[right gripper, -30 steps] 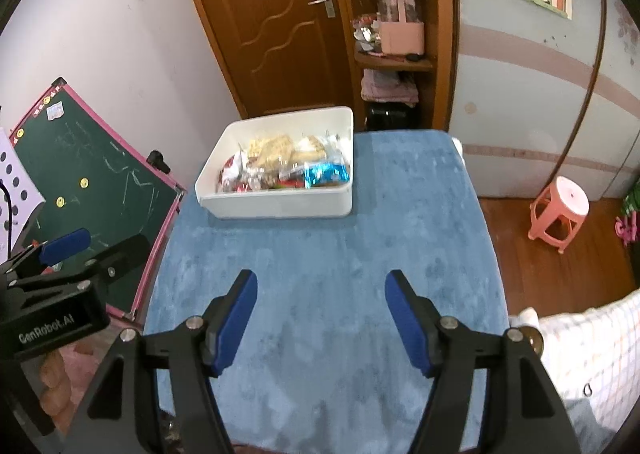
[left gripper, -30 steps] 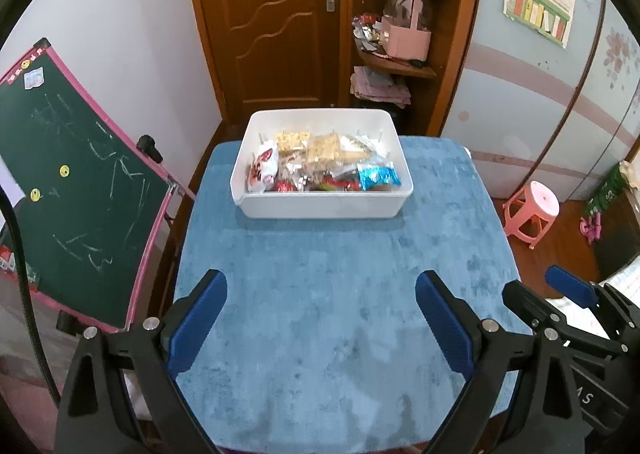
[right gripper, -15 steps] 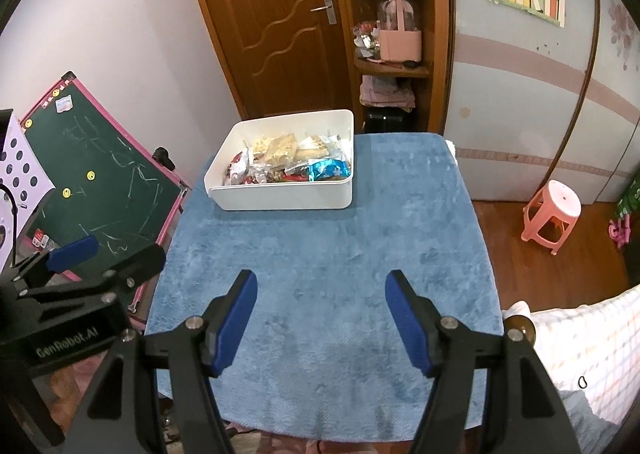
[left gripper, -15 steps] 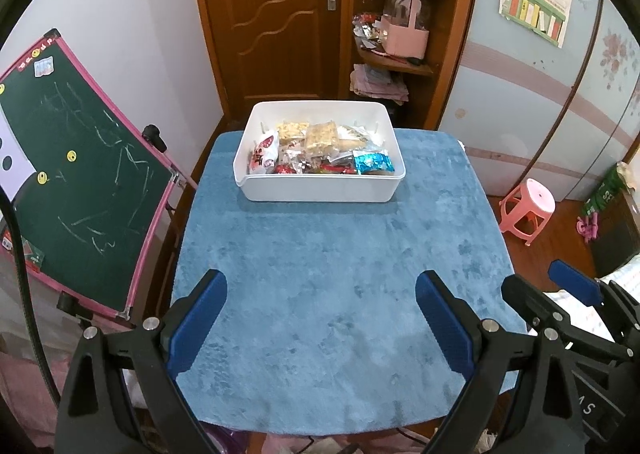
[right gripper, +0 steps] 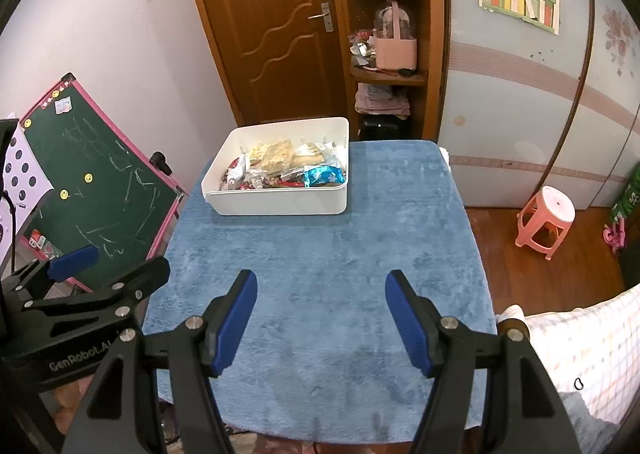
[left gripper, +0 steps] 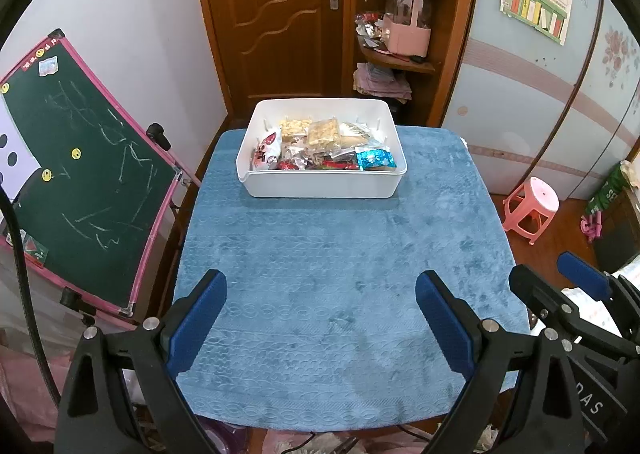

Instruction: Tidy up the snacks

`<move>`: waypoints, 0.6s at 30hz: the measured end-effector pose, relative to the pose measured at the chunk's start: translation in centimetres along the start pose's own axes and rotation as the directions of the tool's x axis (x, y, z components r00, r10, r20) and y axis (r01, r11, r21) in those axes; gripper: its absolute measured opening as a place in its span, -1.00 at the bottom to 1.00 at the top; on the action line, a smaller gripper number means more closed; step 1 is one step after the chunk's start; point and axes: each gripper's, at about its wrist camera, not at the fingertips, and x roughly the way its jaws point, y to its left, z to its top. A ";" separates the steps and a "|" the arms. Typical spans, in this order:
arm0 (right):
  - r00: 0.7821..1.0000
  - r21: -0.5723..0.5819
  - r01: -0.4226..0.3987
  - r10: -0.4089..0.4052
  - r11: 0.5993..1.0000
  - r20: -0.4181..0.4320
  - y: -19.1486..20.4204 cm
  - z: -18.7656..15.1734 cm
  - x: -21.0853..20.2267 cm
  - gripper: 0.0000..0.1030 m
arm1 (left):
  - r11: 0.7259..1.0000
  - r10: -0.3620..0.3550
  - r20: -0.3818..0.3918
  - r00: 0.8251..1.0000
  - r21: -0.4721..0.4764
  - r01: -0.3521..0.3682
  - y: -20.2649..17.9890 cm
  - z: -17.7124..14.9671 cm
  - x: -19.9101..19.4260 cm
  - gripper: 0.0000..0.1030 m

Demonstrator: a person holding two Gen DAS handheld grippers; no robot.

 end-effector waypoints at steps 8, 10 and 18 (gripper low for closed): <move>1.000 0.012 0.004 -0.004 1.000 0.004 -0.1 -0.2 -0.3 0.31 | 1.000 -0.001 0.001 1.000 -0.002 0.001 -0.1 0.0 -0.1 0.84; 1.000 0.013 0.006 -0.007 1.000 0.006 -0.2 -0.2 -0.3 0.31 | 1.000 -0.001 0.002 1.000 -0.002 0.001 -0.2 -0.1 0.0 0.84; 1.000 0.015 0.010 -0.011 1.000 0.010 -0.4 -0.2 -0.6 0.31 | 1.000 0.000 0.004 1.000 -0.002 0.000 -0.3 -0.1 0.0 0.84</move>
